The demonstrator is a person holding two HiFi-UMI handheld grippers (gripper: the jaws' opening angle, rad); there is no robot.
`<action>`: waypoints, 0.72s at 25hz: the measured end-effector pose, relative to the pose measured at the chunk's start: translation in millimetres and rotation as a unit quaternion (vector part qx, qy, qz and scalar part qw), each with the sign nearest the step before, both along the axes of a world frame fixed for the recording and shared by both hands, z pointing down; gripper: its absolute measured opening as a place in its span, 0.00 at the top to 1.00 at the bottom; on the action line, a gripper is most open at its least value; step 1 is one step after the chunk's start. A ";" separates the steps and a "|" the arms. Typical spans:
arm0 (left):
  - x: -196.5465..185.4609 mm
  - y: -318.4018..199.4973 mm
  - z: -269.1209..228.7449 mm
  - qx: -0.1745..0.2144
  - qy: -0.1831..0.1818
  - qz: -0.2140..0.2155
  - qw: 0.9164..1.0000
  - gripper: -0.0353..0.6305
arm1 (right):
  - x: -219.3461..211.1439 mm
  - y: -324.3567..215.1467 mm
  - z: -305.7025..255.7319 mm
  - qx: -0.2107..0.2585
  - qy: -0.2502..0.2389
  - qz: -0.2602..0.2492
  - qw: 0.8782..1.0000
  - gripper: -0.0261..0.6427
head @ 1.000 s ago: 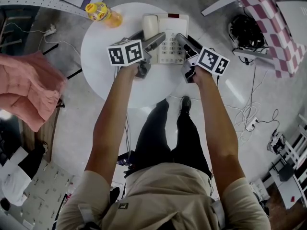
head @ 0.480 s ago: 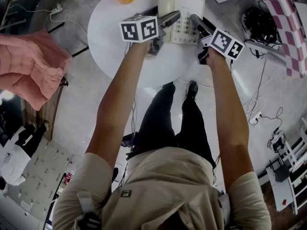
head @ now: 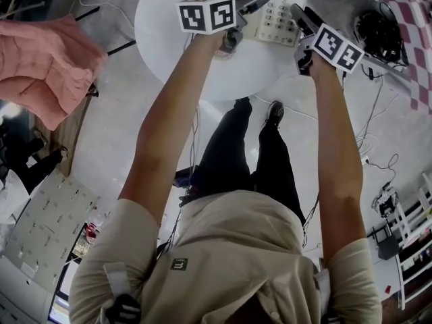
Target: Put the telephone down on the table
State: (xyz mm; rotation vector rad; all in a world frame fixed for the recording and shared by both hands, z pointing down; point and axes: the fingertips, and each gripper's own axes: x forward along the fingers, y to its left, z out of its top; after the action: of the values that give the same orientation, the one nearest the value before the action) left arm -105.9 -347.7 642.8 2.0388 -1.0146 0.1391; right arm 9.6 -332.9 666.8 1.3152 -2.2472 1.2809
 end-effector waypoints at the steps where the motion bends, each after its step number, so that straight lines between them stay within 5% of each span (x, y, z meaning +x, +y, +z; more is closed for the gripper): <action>1: -1.4 1.2 -1.5 0.001 -0.002 -0.003 1.000 0.37 | 2.2 0.1 -1.7 0.001 0.004 0.000 1.000 0.70; 11: -27.7 10.5 -37.4 0.017 -0.015 -0.036 0.999 0.37 | 16.0 -2.3 -36.1 0.023 0.021 -0.004 0.999 0.69; 18: -47.9 25.3 -109.8 0.056 -0.014 -0.058 0.997 0.37 | 23.1 6.8 -81.7 0.052 0.026 -0.011 0.998 0.71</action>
State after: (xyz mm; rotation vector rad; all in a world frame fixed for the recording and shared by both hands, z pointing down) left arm -153.8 -322.4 533.0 2.0769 -1.1786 0.0519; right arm 32.7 -326.2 585.1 1.3398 -2.3139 1.1238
